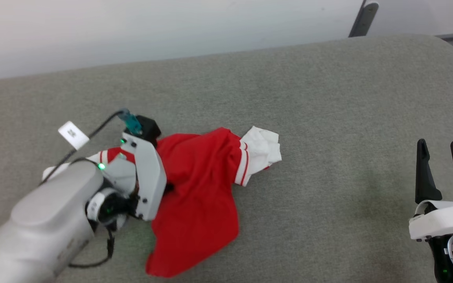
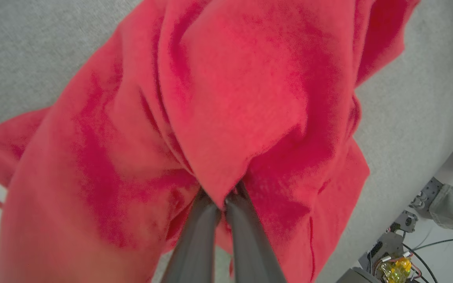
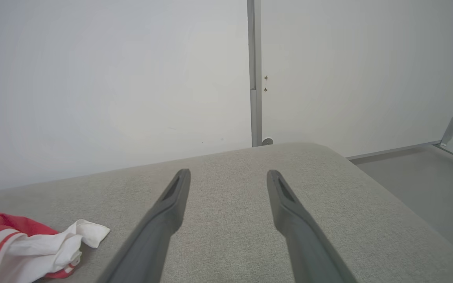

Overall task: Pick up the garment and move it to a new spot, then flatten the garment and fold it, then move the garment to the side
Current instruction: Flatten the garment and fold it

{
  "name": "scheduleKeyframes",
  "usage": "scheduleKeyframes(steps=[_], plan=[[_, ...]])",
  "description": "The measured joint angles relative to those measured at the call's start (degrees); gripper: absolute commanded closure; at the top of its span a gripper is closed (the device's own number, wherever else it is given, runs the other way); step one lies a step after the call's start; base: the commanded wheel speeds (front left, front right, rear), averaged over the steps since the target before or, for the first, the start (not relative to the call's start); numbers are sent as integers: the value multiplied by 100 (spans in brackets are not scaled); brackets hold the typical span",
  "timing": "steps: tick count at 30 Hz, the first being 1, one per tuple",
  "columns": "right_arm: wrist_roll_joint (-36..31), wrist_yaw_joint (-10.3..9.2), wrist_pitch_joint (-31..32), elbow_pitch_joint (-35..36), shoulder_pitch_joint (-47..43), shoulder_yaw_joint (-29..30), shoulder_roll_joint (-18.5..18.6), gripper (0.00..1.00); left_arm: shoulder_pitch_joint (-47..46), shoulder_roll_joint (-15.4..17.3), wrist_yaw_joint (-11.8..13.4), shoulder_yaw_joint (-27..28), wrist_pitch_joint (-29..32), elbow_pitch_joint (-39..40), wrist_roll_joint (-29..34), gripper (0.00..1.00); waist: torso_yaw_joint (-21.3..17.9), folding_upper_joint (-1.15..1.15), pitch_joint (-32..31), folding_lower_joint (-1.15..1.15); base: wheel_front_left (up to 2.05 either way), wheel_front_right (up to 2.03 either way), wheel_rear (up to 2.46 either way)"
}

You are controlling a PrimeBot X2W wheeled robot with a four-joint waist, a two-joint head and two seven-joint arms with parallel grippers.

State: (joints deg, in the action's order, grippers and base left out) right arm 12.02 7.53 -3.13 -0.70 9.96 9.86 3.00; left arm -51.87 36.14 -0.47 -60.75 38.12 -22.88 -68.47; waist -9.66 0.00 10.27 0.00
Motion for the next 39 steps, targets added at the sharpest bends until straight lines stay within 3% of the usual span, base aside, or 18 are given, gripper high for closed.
scheduleKeyframes(steps=[10,16,17,18,20,28,39], plan=[[9,0,63,32,-130,5,-1,0,984,617,734,-270,165,1979,-74,100,255,0,-147,0,0,0,0],[42,0,97,21,-208,-30,-2,0,1530,626,932,-559,-79,2229,74,100,357,0,-173,0,0,0,0],[42,0,98,20,-208,-37,-3,0,1592,594,931,-579,-142,2192,79,91,366,0,-180,0,0,0,0],[42,0,110,20,-209,-44,-2,0,1642,544,916,-601,-223,2156,107,53,375,0,-185,0,0,0,0],[42,0,114,5,-209,-78,-2,0,1717,439,870,-605,-353,2040,98,0,392,0,-203,0,0,0,0],[13,0,167,-10,-263,-101,-2,0,1711,400,754,-472,-538,1838,43,0,449,0,-379,0,0,0,0],[13,0,304,-43,-472,-218,-2,0,1613,1029,1027,204,-973,2162,-200,0,663,0,-698,0,0,0,0]])
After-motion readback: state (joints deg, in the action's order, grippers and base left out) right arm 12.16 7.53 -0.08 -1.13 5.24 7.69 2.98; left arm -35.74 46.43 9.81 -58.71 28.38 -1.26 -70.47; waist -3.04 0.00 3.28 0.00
